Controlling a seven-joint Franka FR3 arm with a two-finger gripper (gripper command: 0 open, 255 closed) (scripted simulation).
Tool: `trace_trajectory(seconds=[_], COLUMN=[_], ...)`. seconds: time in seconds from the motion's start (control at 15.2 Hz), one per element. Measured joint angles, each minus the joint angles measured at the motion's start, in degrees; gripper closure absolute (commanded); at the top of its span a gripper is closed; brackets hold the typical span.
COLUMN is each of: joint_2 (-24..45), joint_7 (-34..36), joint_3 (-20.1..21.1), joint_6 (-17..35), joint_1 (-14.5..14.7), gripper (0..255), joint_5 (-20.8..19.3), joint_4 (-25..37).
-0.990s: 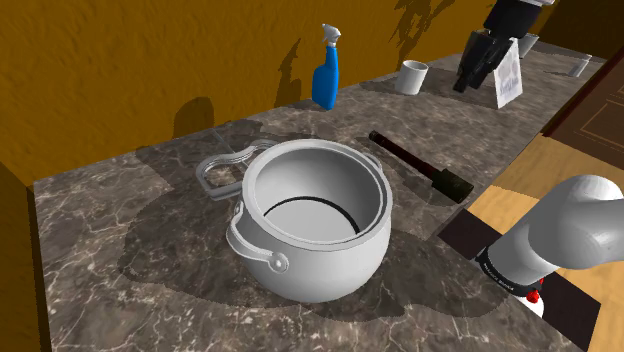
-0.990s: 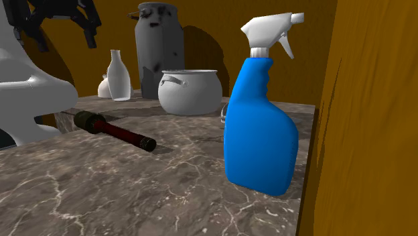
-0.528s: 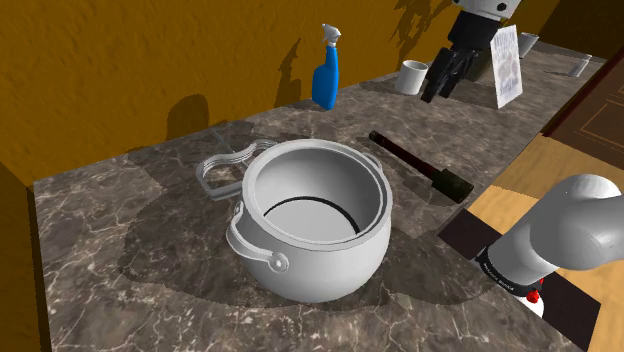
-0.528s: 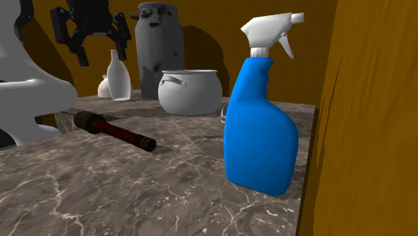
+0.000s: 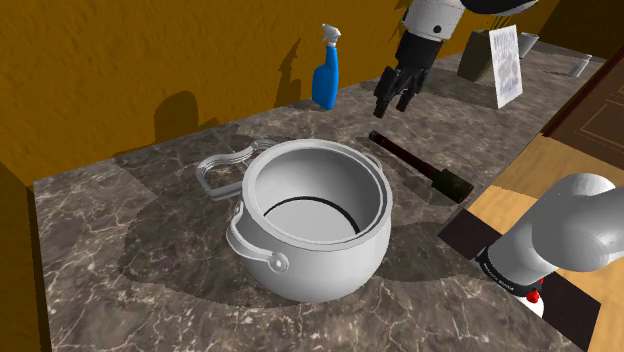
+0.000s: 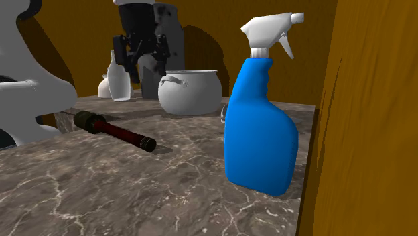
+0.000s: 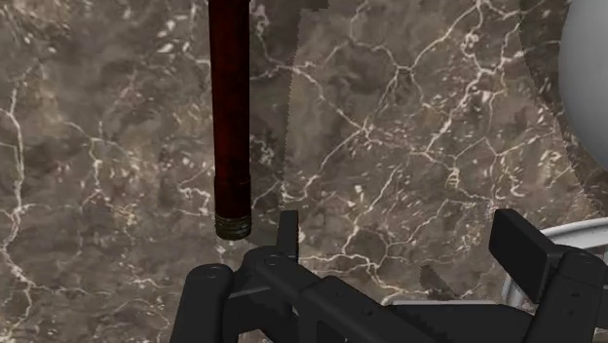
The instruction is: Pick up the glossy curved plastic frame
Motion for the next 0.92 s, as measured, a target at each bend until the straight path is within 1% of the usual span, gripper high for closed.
trace_trajectory(seconds=[0.33,0.46,0.53,0.92], joint_2=[8.7,12.5,13.7,26.1], joint_7=[4.4,6.5,7.4,13.7], joint_3=[4.4,6.1,6.8,10.9], joint_6=[5.9,7.3,8.2,12.8], joint_1=[1.1,1.5,1.7,3.1], gripper=[0,0,0,0], joint_5=[0.3,-0.1,-0.2,-3.6], joint_4=[3.3,6.0,6.3,14.3])
